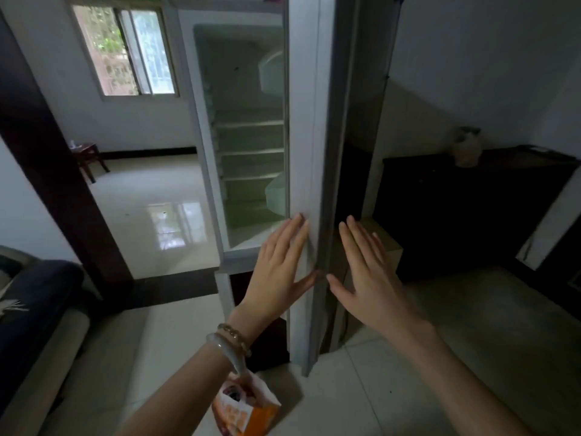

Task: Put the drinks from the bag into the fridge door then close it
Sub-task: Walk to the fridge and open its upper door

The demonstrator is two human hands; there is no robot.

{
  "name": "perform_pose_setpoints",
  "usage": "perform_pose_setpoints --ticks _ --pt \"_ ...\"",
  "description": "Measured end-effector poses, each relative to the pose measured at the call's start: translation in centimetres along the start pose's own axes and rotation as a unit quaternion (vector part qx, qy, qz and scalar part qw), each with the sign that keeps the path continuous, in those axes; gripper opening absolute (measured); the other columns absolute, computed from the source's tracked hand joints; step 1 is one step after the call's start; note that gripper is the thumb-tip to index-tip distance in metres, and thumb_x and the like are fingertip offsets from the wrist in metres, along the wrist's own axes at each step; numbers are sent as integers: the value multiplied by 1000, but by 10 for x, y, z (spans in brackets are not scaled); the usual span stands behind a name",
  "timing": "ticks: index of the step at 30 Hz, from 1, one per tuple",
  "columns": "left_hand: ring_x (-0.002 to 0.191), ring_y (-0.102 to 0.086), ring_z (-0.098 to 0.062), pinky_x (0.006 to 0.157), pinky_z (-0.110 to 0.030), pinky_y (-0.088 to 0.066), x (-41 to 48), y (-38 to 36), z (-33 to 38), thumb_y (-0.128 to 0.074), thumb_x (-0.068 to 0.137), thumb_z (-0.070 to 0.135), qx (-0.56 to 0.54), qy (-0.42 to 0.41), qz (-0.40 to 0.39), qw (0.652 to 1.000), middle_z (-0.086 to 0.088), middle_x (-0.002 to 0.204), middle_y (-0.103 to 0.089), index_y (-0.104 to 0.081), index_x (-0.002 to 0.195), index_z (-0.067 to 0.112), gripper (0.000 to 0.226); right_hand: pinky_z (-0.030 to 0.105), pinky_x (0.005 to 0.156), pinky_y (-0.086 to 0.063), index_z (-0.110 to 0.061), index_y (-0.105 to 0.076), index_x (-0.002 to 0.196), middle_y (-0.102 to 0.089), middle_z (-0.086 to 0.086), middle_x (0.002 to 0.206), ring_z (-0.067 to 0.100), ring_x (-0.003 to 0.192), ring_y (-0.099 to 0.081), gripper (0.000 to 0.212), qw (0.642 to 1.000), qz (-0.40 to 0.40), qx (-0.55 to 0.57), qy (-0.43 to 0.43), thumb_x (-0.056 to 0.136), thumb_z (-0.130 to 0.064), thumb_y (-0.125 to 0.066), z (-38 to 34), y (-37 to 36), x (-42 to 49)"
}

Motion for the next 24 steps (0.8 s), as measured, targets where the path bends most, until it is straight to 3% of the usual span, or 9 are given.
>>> perform_pose_setpoints --ticks 5,11,18,24 --pt "141 -19 -23 112 -45 -25 9 -23 45 -56 89 42 34 -80 -27 996 -12 151 -23 -28 143 8 71 30 114 5 -14 -2 148 1 1 156 10 142 0 85 1000 3 -12 -27 83 -61 -27 32 22 -26" --pt "143 -10 -22 114 -44 -17 25 -44 90 -45 93 41 42 -165 -83 982 -11 153 -17 -18 145 5 68 29 115 2 -14 0 148 -5 4 157 11 143 -3 87 995 23 -26 -96 87 -50 -50 69 46 -63" --pt "143 -5 -22 116 -42 -9 48 -71 134 -45 92 38 21 -229 -115 966 -11 154 -12 -16 145 3 70 27 115 4 -11 8 146 8 -2 154 4 137 7 87 987 16 -24 -155 90 -43 -50 100 67 -99" --pt "143 -8 -23 116 -42 -9 70 -94 162 -54 85 29 -5 -278 -113 954 -13 153 -15 -19 145 1 75 32 117 5 -13 11 145 20 2 152 12 141 15 84 977 28 -93 -190 92 -39 -49 117 77 -113"
Point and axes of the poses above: each hand's wrist, its own x-axis towards the middle knuckle, its own y-axis out of the back of the hand, z = x × y, the point moved 4 cm from there along x, towards the middle knuckle
